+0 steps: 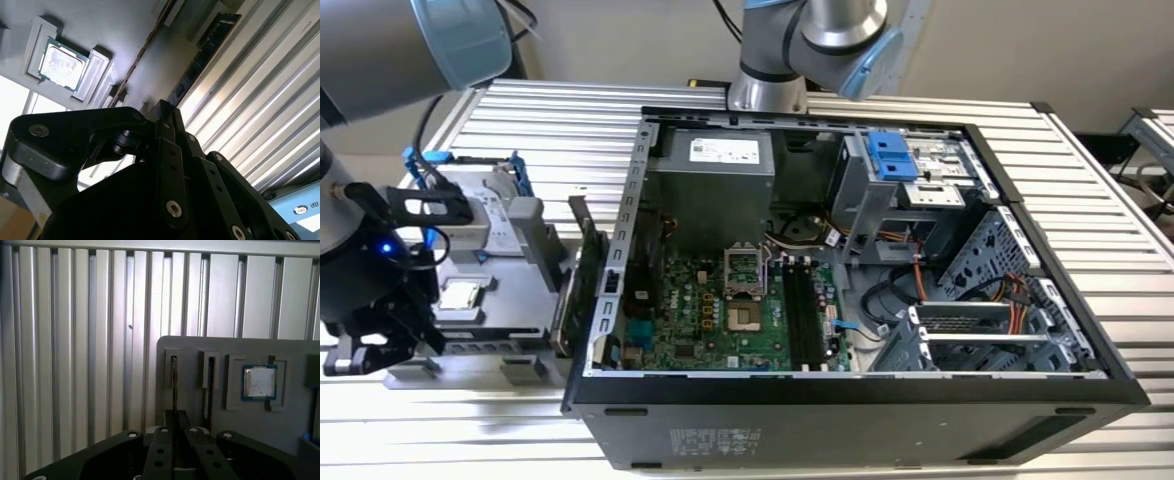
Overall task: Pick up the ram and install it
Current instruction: 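Pick up the ram and move it above insertion slot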
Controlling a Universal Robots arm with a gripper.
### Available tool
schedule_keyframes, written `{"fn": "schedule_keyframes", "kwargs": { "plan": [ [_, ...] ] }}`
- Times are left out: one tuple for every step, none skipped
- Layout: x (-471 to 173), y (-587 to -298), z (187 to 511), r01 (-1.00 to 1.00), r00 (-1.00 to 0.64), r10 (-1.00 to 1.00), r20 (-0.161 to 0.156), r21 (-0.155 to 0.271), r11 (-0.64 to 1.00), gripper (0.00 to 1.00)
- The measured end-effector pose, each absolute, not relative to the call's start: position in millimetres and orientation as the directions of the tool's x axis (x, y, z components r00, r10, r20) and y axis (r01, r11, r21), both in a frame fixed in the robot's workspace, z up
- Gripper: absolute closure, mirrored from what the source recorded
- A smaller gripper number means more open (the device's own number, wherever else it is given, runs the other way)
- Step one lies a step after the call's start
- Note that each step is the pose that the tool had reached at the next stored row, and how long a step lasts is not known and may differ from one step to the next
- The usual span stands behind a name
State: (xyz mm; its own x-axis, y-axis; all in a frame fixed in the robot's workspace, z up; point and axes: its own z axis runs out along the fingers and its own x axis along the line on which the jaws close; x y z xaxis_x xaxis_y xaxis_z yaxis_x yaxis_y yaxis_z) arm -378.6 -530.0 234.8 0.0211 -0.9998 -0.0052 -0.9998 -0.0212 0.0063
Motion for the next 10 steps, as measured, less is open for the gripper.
{"fn": "schedule_keyframes", "kwargs": {
  "plan": [
    [-378.6,-530.0,235.4,-1.000,0.021,-1.000,-0.005,0.006,-0.021,1.00],
    [-378.6,-530.0,235.9,-1.000,0.021,-1.000,-0.005,0.006,-0.021,1.00],
    [-378.6,-530.0,235.9,-1.000,0.021,-1.000,-0.005,0.006,-0.021,1.00],
    [-378.6,-530.0,236.0,-1.000,0.021,-1.000,-0.005,0.006,-0.021,1.00],
    [-378.6,-530.0,236.0,-1.000,0.021,-1.000,-0.005,0.006,-0.021,1.00],
    [-378.6,-530.0,236.1,-1.000,0.021,-1.000,-0.005,0.006,-0.021,1.00],
    [-378.6,-530.0,236.2,-1.000,0.021,-1.000,-0.005,0.006,-0.021,1.00],
    [-378.6,-530.0,236.3,-1.000,0.021,-1.000,-0.005,0.006,-0.021,1.00],
    [-378.6,-530.0,236.3,-1.000,0.021,-1.000,-0.005,0.007,-0.021,1.00],
    [-378.6,-530.0,236.3,-1.000,0.021,-1.000,-0.005,0.007,-0.021,1.00]
  ]
}}
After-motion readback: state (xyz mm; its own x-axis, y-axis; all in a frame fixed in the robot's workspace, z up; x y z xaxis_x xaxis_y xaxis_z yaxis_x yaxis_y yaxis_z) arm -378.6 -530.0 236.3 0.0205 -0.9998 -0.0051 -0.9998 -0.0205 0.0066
